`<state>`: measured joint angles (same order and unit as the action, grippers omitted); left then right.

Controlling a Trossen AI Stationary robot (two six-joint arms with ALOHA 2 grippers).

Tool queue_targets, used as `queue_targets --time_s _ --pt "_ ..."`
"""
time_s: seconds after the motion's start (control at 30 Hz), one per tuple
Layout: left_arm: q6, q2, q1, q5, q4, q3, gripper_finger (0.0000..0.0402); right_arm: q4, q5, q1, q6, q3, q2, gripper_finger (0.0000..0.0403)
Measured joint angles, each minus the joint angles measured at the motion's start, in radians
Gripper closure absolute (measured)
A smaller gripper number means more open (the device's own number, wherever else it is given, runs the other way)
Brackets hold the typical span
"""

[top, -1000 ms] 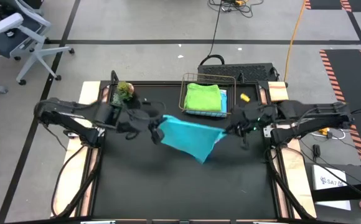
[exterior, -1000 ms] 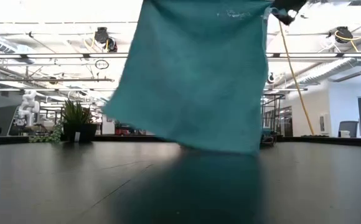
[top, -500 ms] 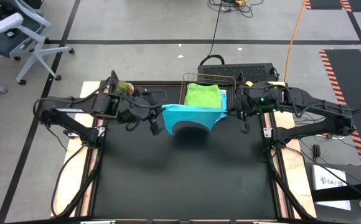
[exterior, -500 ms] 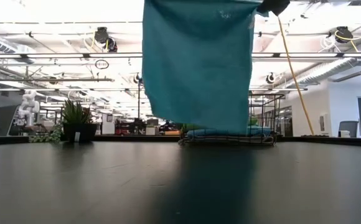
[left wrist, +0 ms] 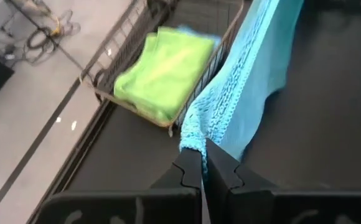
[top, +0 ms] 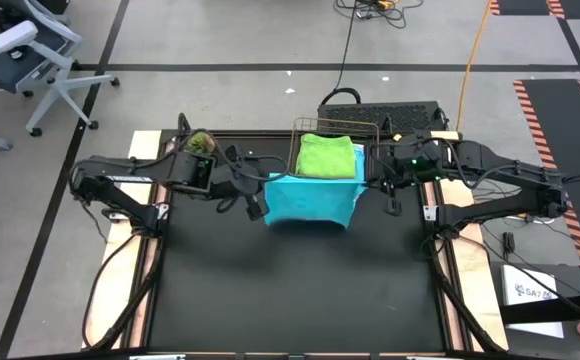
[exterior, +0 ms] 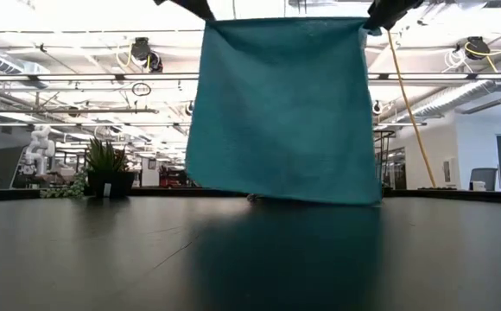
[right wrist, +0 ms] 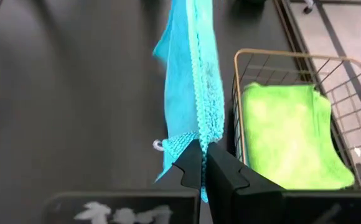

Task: Fold microfiber towels
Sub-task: Fold the blue towel

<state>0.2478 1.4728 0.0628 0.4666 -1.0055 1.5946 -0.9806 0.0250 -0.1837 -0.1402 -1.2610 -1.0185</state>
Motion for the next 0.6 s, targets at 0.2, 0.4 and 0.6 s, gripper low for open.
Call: queue_targets --time_s 0.2,0.4,0.6 --pt "-0.003 0.014 -0.021 -0.025 0.013 -0.048 0.0401 -0.003 -0.011 0.000 -0.029 0.000 0.000 0.0403" --pt "-0.011 0.013 -0.045 -0.025 0.031 -0.053 0.0401 -0.013 -0.052 -0.016 -0.071 0.000 0.000 0.0403" --pt "-0.040 0.013 -0.074 -0.032 0.039 -0.053 0.0401 -0.018 -0.055 -0.073 -0.117 0.000 0.000 0.0403"
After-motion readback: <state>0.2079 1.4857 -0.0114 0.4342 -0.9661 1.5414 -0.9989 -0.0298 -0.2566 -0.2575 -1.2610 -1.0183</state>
